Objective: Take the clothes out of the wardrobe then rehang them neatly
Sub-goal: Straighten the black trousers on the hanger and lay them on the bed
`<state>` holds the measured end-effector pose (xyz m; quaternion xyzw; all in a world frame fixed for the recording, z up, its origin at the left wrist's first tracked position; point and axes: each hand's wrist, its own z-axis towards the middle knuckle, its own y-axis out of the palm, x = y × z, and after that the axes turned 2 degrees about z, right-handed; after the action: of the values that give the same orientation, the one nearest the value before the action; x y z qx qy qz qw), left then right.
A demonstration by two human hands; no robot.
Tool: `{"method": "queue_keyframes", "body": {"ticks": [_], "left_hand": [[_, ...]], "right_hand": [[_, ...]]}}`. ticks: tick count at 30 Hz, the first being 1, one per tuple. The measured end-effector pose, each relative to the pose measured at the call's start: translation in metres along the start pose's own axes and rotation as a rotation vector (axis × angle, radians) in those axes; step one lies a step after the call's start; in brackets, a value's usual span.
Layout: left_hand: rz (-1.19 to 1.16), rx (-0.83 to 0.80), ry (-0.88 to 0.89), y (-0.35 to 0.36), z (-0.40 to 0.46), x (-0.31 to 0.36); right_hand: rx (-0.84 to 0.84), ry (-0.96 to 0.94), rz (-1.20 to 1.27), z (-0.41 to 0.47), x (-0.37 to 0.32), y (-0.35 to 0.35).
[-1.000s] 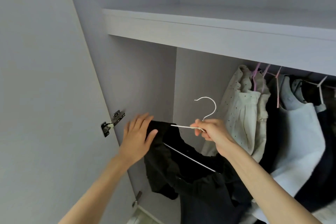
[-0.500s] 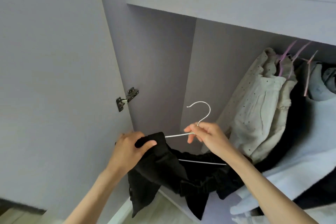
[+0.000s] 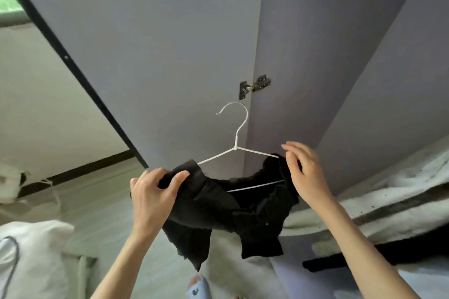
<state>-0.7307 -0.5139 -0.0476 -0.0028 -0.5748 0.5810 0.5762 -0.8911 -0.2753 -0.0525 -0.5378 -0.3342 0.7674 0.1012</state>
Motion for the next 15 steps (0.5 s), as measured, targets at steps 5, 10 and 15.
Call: {"method": "queue_keyframes", "body": {"ticks": [5, 10, 15], "left_hand": [[0.015, 0.149, -0.237, -0.064, -0.033, -0.042], [0.046, 0.290, -0.432, -0.124, -0.079, -0.098], [0.153, 0.432, -0.578, -0.187, -0.140, -0.142]], "right_hand": [[-0.200, -0.224, -0.072, 0.004, -0.024, 0.046], [-0.361, -0.351, -0.064, 0.005, -0.070, 0.118], [-0.445, -0.462, 0.002, -0.034, -0.131, 0.194]]}}
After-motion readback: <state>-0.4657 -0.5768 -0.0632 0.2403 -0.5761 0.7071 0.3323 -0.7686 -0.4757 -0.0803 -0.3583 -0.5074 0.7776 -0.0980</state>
